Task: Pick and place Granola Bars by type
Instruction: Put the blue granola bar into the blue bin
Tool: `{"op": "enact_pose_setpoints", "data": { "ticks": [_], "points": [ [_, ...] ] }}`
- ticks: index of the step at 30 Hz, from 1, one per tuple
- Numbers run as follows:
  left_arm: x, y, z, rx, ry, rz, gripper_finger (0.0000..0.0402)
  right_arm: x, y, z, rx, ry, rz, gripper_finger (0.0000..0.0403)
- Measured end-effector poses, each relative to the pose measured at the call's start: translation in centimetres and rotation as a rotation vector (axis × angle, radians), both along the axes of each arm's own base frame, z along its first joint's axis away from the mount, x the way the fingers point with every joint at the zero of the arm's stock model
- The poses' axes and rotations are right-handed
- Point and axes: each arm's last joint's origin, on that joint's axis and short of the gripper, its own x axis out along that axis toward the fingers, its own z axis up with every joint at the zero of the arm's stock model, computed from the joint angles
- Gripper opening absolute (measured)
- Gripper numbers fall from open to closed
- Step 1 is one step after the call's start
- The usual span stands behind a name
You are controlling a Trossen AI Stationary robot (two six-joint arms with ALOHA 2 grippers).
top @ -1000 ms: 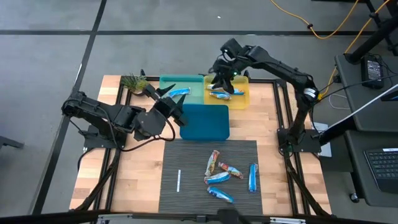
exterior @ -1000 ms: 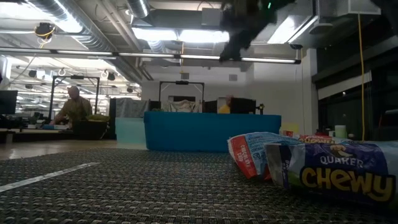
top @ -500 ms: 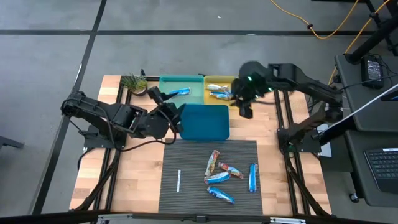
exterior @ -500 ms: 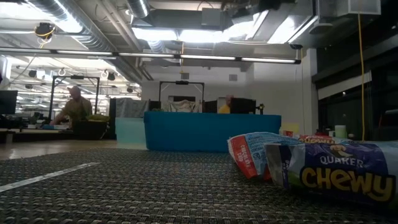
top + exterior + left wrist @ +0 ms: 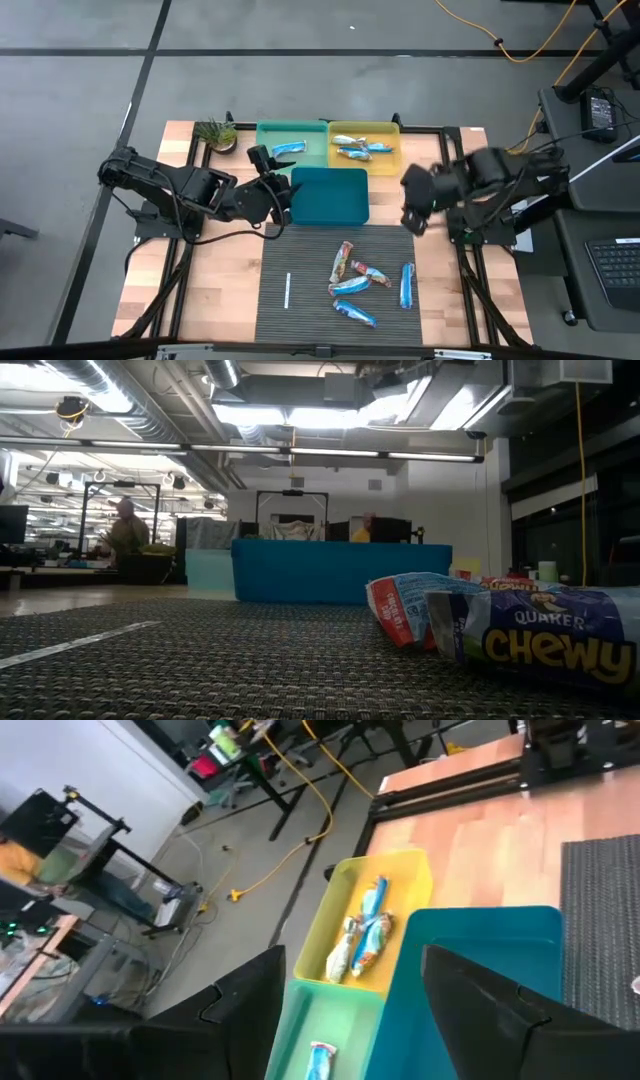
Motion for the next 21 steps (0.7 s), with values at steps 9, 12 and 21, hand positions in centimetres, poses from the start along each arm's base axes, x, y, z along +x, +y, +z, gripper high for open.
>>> {"op": "enact_pose_setpoints", "data": {
  "ticks": [9,12,21],
  "points": [
    [0.0,0.0,0.0,-0.002,-0.001,-0.001,0.0228,-0.7,4.6,-7.8,0.078,0.243,-0.1,0.0113],
    [0.0,0.0,0.0,-0.003,-0.001,0.0,0.0228,-0.9,5.5,-10.2,0.085,0.255,-0.149,0.0113],
    [0.1,0.4,0.0,-0.009,-0.008,0.016,0.0228,-1.4,6.7,-15.8,0.222,0.338,-0.256,0.0113]
  ]
}}
